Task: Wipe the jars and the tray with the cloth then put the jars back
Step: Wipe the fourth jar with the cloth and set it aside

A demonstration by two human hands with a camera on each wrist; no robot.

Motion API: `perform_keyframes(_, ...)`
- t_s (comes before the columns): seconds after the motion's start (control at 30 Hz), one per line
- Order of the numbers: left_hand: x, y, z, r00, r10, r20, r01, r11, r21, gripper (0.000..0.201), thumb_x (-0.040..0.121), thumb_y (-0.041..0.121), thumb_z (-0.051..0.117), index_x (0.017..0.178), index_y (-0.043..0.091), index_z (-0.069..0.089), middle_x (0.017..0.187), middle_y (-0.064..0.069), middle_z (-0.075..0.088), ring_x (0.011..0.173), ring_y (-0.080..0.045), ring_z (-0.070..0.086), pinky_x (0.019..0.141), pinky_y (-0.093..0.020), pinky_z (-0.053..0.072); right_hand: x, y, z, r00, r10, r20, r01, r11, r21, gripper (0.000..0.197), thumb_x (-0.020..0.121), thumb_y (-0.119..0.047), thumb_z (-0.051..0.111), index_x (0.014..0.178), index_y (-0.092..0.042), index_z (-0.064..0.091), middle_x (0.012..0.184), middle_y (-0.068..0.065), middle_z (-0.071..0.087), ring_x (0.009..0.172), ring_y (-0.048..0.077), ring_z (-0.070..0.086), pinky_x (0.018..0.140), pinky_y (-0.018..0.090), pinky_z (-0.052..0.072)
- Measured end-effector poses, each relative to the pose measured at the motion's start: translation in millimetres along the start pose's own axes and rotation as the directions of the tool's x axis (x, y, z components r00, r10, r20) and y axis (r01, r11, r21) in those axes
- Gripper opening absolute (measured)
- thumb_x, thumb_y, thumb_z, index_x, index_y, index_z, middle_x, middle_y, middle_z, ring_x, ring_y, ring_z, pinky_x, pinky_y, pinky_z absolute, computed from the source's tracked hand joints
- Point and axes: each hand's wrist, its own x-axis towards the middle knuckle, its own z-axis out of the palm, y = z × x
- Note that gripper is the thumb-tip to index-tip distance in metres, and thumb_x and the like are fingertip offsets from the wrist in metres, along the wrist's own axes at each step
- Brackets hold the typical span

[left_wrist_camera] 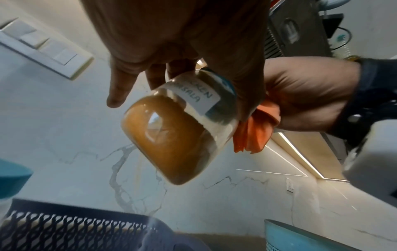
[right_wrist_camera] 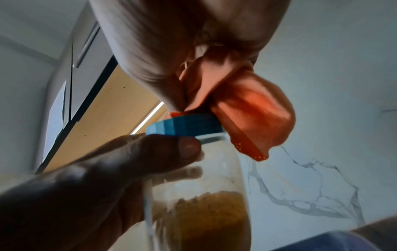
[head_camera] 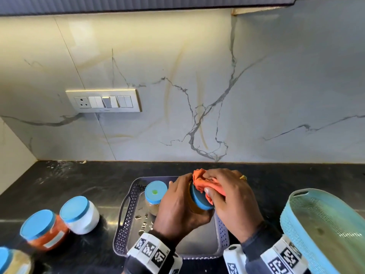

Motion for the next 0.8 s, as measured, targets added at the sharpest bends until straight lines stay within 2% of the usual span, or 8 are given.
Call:
perform_keyframes(0.1,1.5,2.4,-5.9,1.0,0.012,0.022,-0.012,1.0,0.0,0.073,0.064,0.049,0.08,0.128,0.029,0.051,0.11,0.014,0.068,0.097,-0.007,0.064,0.084,-0.002,0.04,6.5,-7.0,-3.1,0.999,-0.017,0.033,0.015,0.999,0.043,0.021,0.086,-0.028,0.067,0.107,-0.027,0.071,0.103,-0.014,0.068,0.092,0.007,0.06,0.079,0.03,0.056)
perform_keyframes(0.13,1.8,0.8,-8.9,1.0,0.009,0.02,-0.009,1.0,-0.011,0.07,0.063,0.048,0.081,0.124,0.028,0.053,0.107,0.013,0.067,0.094,-0.005,0.064,0.08,0.0,0.037,5.8,-10.2,-4.9,0.996,-0.041,0.076,0.037,0.998,0.056,0.022,0.086,-0.03,0.065,0.107,-0.029,0.071,0.103,-0.015,0.066,0.093,0.006,0.059,0.081,0.026,0.054)
perform_keyframes(0.27,1.2,-6.2,-17.7,1.0,-0.009,-0.028,0.009,1.0,-0.021,0.071,0.057,0.051,0.087,0.115,0.025,0.054,0.101,0.013,0.065,0.087,-0.001,0.064,0.073,-0.006,0.042,-3.8,-11.5,-17.7,0.969,-0.085,0.234,0.074,0.996,0.055,0.02,0.086,-0.029,0.064,0.104,-0.034,0.07,0.103,-0.02,0.061,0.094,0.002,0.056,0.084,0.013,0.042)
perform_keyframes(0.4,-2.8,7.3,-8.1,1.0,-0.019,-0.012,0.019,1.0,-0.001,0.063,0.056,0.049,0.083,0.107,0.027,0.053,0.095,0.013,0.064,0.081,-0.004,0.062,0.067,-0.006,0.041,8.6,10.0,-18.0,0.984,0.079,0.158,-0.077,0.997,-0.017,0.016,0.086,-0.026,0.074,0.102,-0.028,0.075,0.096,-0.014,0.066,0.086,0.006,0.063,0.075,0.003,0.04)
perform_keyframes(0.5,-5.2,14.1,-3.5,0.999,-0.039,-0.016,0.039,0.999,-0.011,0.058,0.058,0.05,0.08,0.103,0.029,0.051,0.09,0.013,0.063,0.082,-0.007,0.061,0.066,0.0,0.038,16.6,1.8,-9.1,0.983,0.083,0.162,-0.085,0.996,0.007,0.017,0.087,-0.032,0.071,0.104,-0.028,0.075,0.097,-0.015,0.066,0.087,0.004,0.062,0.075,0.006,0.041)
perform_keyframes(0.6,-3.3,9.7,-16.7,0.999,-0.044,-0.02,0.044,0.999,-0.009,0.059,0.056,0.05,0.076,0.106,0.034,0.05,0.091,0.015,0.063,0.09,0.001,0.058,0.069,0.004,0.036,8.4,-14.1,-15.3,0.952,0.013,0.305,-0.045,0.994,0.097,0.023,0.087,-0.036,0.064,0.108,-0.033,0.073,0.101,-0.019,0.062,0.095,0.002,0.059,0.081,0.008,0.045)
perform_keyframes(0.67,-2.7,5.8,-24.4,0.999,-0.048,-0.004,0.048,0.999,0.009,0.063,0.054,0.055,0.077,0.107,0.029,0.056,0.093,0.016,0.065,0.092,0.006,0.057,0.071,0.004,0.037,2.0,-13.1,-24.9,0.92,0.012,0.393,-0.062,0.992,0.114,0.024,0.086,-0.036,0.065,0.108,-0.033,0.073,0.102,-0.021,0.061,0.098,0.002,0.059,0.082,0.01,0.045)
perform_keyframes(0.8,-4.3,8.7,-17.7,0.999,-0.039,0.026,0.038,0.999,0.033,0.065,0.052,0.055,0.079,0.107,0.029,0.054,0.091,0.015,0.063,0.087,-0.008,0.058,0.067,0.006,0.034,7.8,4.0,-24.2,0.954,0.119,0.275,-0.132,0.991,0.03,0.018,0.081,-0.033,0.065,0.096,-0.031,0.074,0.093,-0.018,0.061,0.087,0.005,0.06,0.078,0.018,0.048)
